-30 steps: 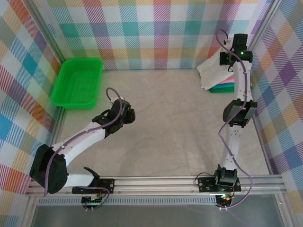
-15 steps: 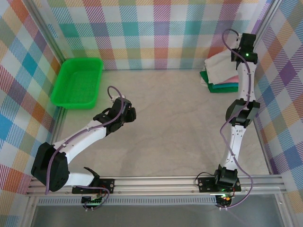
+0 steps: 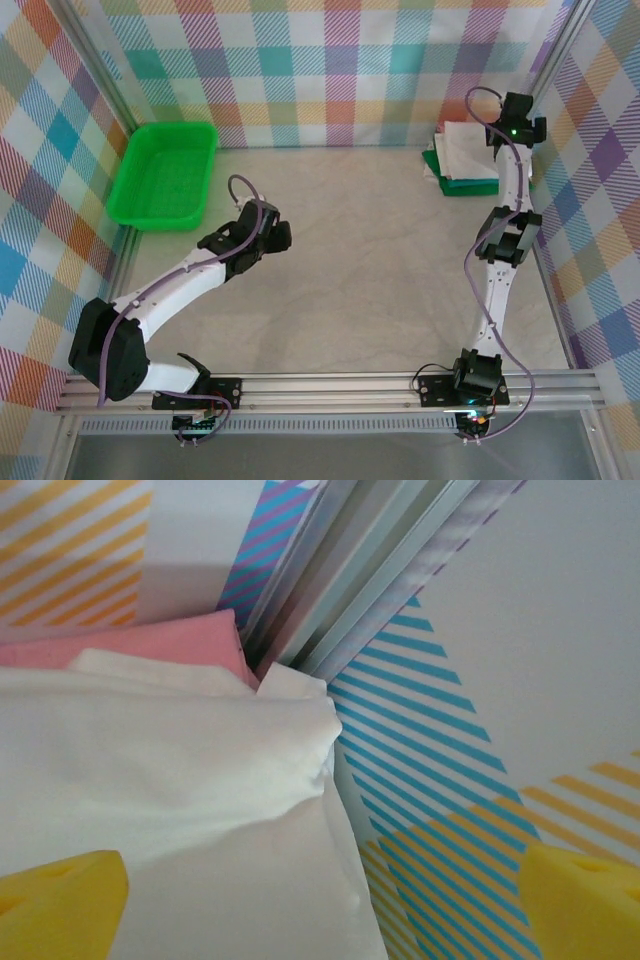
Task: Fold and stack the t-shirts
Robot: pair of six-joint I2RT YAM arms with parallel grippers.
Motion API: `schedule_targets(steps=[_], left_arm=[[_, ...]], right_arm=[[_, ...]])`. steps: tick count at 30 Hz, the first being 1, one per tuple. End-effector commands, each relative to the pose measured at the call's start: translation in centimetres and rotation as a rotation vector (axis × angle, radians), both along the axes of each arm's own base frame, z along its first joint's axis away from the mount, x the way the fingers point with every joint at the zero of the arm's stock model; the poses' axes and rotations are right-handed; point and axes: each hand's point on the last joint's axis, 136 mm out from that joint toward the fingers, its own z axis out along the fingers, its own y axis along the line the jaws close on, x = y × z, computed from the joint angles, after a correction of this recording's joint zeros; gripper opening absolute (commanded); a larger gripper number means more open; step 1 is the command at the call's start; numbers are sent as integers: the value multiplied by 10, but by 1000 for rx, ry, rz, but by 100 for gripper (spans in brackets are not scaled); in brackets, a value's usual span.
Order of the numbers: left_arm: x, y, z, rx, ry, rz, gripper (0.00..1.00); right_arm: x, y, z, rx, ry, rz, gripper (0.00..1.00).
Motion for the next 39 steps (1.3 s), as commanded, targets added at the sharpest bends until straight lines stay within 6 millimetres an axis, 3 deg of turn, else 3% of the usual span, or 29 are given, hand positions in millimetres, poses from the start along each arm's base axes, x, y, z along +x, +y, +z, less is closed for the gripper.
schedule_targets(steps=[1,4,5,10,13,15,17,21,23,26,30,35,39], left_arm=[[7,3,12,29,-41,24,87],[12,5,18,40,-89,26,89],[13,8,21,50,-110,33,95],[14,35,55,45,-378,115,99],[2,60,67,7,-576,154,100],[-6,84,62,39,-617,200,100],[-10,99,50,96,-604,205,100],[-17,126,11,206,-548,224,100],[-20,139,-8,206,-520,253,100],[-19,156,-30,203,-473,300,100],[-5,158,-44,201,-434,282,100],[18,157,-47,234,-426,240,99],[23,160,-54,199,-453,219,99]], right_arm=[[-25,10,89,48,-156,-32,100],[-41,45,103,151,-173,31,100],[-48,61,105,177,-173,60,100],[-101,144,97,284,-179,201,100],[-147,191,78,425,-217,279,100],[-179,218,61,544,-243,345,100],[-213,231,28,626,-217,328,100],[-264,246,-36,684,-168,343,100],[-283,241,-63,657,-154,326,100],[-302,234,-70,574,-132,333,100],[-311,231,-78,566,-148,330,100],[-299,222,-88,488,-228,332,100],[-281,230,-81,451,-275,412,100]])
